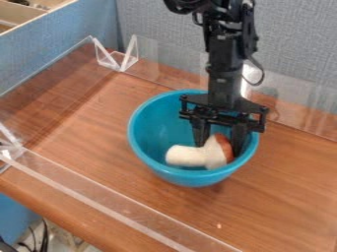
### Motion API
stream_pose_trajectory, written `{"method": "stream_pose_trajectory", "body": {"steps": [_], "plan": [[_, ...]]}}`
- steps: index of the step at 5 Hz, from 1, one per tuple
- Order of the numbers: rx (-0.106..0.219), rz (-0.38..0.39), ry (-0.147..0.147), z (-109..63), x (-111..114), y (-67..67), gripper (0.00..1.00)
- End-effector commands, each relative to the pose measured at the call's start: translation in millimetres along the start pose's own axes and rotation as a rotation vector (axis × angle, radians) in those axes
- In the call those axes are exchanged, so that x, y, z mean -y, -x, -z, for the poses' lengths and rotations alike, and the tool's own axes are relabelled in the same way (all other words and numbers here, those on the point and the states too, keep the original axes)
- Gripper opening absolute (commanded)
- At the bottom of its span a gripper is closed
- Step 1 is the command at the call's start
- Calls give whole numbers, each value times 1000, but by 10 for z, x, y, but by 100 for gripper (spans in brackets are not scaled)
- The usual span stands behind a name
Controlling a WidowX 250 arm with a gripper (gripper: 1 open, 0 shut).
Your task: Remove the mushroom from inside the blue bowl and put it on the table
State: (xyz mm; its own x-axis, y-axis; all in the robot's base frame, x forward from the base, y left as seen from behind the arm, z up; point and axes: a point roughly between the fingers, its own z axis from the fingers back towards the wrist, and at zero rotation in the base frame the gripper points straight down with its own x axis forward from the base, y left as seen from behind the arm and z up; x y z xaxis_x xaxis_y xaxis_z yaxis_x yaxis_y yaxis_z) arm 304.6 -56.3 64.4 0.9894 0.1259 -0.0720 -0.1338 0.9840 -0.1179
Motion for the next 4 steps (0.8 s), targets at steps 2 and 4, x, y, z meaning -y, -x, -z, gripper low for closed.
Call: {"method": "stream_pose_trajectory", "body": {"steps": [2, 4], "plan": [[59, 45, 34, -236, 63, 71, 0], [43, 58, 45, -198, 44, 118, 0]]}}
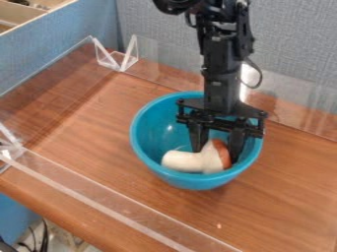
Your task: Remove the mushroom from inside the blue bowl and put it on the table
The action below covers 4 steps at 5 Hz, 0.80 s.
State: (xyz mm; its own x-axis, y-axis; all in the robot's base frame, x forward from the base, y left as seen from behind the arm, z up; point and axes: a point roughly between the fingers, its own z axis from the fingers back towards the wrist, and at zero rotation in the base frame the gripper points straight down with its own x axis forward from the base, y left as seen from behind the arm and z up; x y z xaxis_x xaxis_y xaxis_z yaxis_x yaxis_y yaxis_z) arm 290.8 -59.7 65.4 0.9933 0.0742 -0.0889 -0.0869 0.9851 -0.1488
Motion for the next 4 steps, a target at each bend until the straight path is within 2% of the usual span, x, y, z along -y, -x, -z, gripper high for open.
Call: {"method": "stream_pose_trajectory", "body": {"steps": [1, 4], "plan": [[59, 12, 20, -175, 25, -11, 0], [69, 13, 24, -337, -38, 23, 0]]}}
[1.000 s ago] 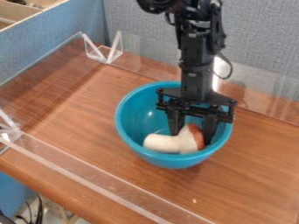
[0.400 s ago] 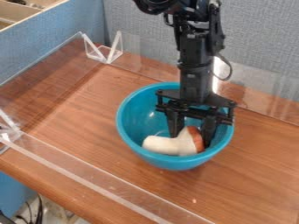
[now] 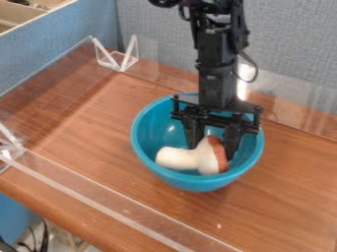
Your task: Remove the mushroom from inside the blue bowl and put it on the table
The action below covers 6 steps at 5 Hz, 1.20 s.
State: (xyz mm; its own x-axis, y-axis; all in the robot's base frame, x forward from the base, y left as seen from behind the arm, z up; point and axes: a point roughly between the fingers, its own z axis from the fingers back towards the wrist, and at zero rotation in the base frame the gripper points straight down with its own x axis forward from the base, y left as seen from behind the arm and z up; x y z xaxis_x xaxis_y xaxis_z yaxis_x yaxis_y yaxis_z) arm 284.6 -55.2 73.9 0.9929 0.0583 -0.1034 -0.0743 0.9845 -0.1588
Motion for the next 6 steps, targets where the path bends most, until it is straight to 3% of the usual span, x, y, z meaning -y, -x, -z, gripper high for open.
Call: {"method": "stream_pose_trajectory", "body": {"steps": [1, 5, 6], "plan": [[90, 3, 17, -303, -9, -27, 0], [132, -5, 23, -633, -116, 2, 0], [169, -44, 19, -878, -302, -29, 0]]}}
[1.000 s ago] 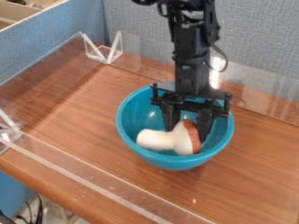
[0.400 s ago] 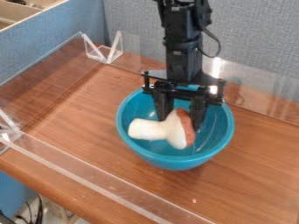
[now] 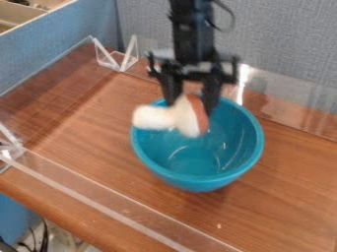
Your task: Remove the mushroom from inside the blue bowl and put it on the table
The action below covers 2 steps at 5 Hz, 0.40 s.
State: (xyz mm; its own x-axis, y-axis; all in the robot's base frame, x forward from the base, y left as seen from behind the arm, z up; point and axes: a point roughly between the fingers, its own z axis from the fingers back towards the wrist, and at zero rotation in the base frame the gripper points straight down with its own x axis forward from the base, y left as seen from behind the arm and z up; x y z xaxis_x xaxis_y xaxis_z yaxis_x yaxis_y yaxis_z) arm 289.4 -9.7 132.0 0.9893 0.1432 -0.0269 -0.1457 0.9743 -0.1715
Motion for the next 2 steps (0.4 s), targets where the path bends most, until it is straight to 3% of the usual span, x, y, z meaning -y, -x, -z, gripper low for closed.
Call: {"method": "stream_pose_trajectory", "body": {"steps": [1, 2], "plan": [[121, -66, -14, -519, -331, -137, 0], [124, -152, -35, -663, -789, -143, 0]]}}
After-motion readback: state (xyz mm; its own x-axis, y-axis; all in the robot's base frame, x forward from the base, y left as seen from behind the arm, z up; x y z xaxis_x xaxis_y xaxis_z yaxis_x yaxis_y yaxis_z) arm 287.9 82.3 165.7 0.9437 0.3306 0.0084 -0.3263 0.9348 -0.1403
